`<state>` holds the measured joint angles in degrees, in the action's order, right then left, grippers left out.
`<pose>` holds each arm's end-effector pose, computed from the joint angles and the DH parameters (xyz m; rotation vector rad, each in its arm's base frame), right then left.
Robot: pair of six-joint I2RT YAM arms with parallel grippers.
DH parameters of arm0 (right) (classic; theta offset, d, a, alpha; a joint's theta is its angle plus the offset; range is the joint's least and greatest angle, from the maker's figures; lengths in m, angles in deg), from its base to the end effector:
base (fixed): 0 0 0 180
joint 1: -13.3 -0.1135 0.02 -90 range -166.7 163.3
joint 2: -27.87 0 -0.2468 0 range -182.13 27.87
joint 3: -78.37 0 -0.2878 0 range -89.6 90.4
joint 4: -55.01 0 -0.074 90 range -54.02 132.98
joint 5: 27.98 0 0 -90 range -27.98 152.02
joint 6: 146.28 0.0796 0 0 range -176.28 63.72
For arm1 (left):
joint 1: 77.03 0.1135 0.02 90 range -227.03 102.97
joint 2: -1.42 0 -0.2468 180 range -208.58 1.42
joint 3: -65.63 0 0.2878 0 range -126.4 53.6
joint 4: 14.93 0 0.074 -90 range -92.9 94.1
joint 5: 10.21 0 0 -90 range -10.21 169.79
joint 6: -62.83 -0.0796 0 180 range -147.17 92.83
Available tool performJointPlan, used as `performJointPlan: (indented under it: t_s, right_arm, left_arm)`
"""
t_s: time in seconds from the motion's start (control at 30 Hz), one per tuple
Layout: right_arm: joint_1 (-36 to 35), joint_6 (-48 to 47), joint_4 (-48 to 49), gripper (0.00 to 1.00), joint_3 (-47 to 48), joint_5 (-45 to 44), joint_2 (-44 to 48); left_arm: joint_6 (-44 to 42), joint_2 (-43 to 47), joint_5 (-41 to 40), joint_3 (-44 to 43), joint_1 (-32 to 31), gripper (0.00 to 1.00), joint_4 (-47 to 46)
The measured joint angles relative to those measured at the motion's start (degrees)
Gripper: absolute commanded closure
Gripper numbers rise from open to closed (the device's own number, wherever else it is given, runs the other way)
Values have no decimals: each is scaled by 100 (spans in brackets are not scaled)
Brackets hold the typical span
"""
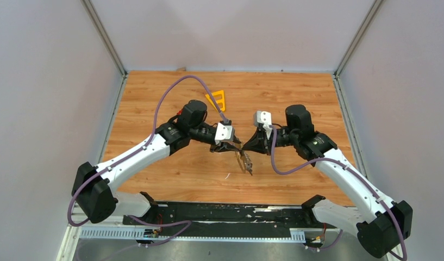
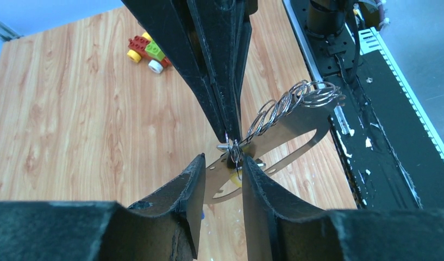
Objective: Put the keys on the keyring
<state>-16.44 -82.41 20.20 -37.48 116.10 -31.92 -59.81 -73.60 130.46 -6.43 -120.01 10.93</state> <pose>0.2171 0.1983 0.2875 -1.4015 1.4405 1.0190 0.2160 -0.2855 0.2771 1.6231 1.2034 -1.0211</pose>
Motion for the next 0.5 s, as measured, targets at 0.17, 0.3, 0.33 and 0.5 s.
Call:
performJointPlan:
  t_s: [0.17,0.3,0.33,0.5]
  right_arm:
    - [26,15,4,100,0,7,0]
    - [31,17,33,100,0,7,0]
    - [33,17,39,100,0,7,0]
    - [42,17,44,100,0,4,0]
  left_arm:
    - [79,-7,79,0,-4,67,-151]
    - [118,-42,125,0,-13,70,-201]
    - [125,-46,129,0,-15,71,-205]
    - [127,-52,136,0,-22,78,-212]
